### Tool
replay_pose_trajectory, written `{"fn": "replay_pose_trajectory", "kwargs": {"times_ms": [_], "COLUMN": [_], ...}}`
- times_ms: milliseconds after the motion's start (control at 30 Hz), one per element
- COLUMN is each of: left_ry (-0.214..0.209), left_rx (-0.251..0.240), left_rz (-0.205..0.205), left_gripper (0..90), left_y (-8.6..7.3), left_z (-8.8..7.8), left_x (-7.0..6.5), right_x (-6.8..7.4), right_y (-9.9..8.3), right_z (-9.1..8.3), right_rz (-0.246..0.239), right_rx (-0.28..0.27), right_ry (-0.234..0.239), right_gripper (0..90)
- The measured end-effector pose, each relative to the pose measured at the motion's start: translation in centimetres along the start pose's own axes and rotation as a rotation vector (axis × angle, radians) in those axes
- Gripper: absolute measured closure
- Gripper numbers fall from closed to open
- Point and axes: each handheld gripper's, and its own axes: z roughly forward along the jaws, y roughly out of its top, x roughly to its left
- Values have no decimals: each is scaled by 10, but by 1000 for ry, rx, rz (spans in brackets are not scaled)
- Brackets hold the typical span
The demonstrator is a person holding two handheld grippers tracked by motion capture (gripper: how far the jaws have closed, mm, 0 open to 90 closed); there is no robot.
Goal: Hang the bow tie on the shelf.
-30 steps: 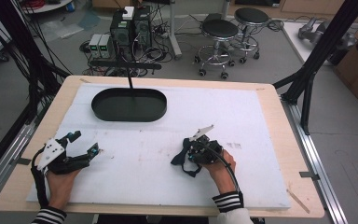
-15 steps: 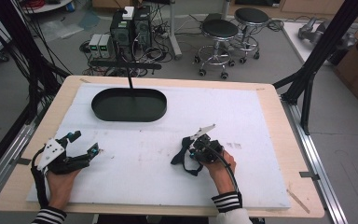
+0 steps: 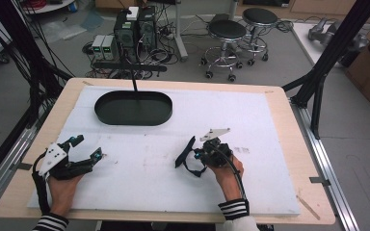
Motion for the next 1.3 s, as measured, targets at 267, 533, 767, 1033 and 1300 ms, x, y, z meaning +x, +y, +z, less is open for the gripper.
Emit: {"fn": "replay_pose_trajectory", "kwargs": {"times_ms": [267, 533, 767, 1033, 1300], "left_ry": [0, -1, -1, -1, -2], "left_rx": [0, -1, 0, -1, -1], "left_rz": [1, 0, 2, 0, -1], "left_gripper": [170, 170, 170, 170, 171], "left_y": [0, 0, 0, 0, 0], "left_z": [0, 0, 0, 0, 0], "left_x": [0, 0, 0, 0, 0], "right_x": [2, 2, 6, 10, 6], "right_y": [3, 6, 13, 30, 45], "right_z": [-7, -12, -13, -15, -19], "right_rz": [8, 28, 17, -9, -2], "right_rx": [-120, -228, -281, -348, -413], "right_ry": [-13, -10, -23, -23, -25], "right_gripper": [874, 874, 875, 875, 875]}}
